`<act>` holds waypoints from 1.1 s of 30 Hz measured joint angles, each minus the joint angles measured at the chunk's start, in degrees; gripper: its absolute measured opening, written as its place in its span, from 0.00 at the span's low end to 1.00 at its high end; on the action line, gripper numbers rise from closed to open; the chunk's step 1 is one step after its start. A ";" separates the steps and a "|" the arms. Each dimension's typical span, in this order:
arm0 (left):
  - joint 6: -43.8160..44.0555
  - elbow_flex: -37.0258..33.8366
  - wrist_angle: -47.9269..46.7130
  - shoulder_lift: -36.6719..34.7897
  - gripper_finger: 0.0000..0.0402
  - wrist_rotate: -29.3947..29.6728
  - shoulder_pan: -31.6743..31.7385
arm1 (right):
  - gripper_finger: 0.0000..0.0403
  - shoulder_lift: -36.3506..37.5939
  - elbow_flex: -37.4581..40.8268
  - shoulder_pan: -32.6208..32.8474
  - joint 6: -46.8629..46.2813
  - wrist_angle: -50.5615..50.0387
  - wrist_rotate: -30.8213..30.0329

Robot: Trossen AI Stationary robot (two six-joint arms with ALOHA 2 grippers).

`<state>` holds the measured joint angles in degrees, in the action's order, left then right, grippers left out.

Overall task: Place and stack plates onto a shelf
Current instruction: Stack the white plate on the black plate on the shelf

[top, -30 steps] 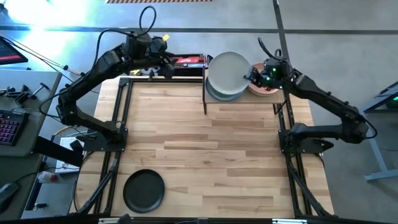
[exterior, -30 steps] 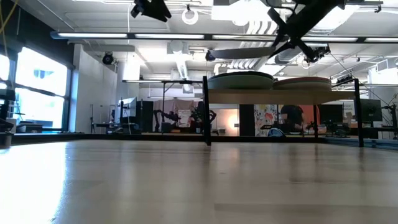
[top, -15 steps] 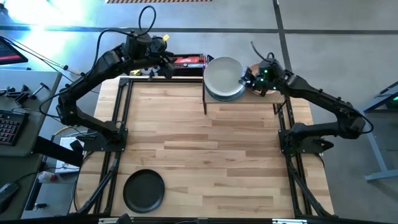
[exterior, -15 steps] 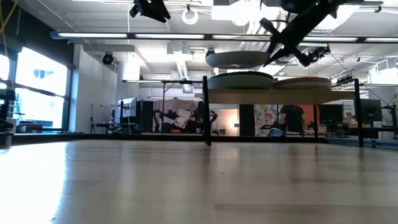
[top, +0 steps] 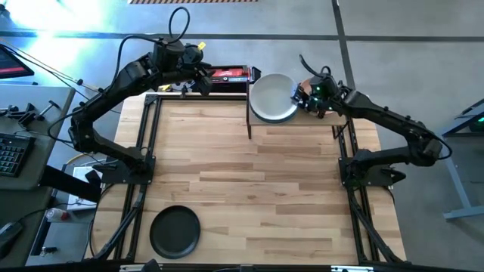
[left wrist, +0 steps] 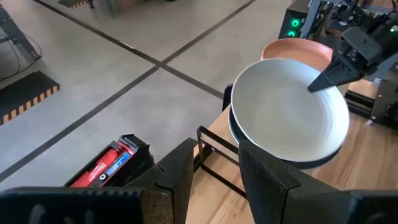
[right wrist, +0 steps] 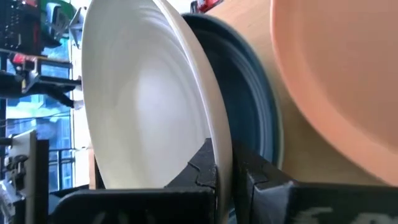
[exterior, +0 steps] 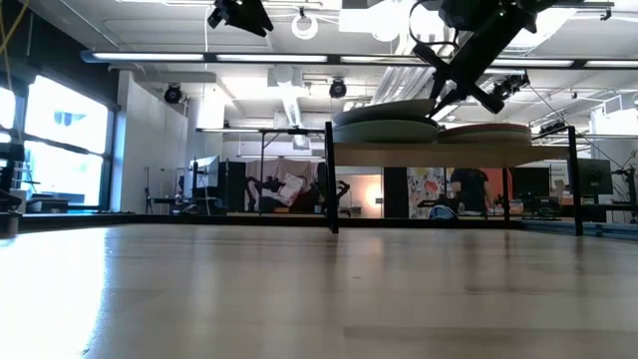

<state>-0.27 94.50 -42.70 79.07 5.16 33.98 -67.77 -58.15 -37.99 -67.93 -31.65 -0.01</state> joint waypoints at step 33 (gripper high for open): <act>0.00 0.00 0.06 0.00 0.29 0.23 0.00 | 0.28 1.36 -0.07 -2.55 7.67 -0.35 4.64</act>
<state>-0.27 94.50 -42.64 79.07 5.40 33.98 -66.40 -58.22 -40.54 -60.26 -32.00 4.63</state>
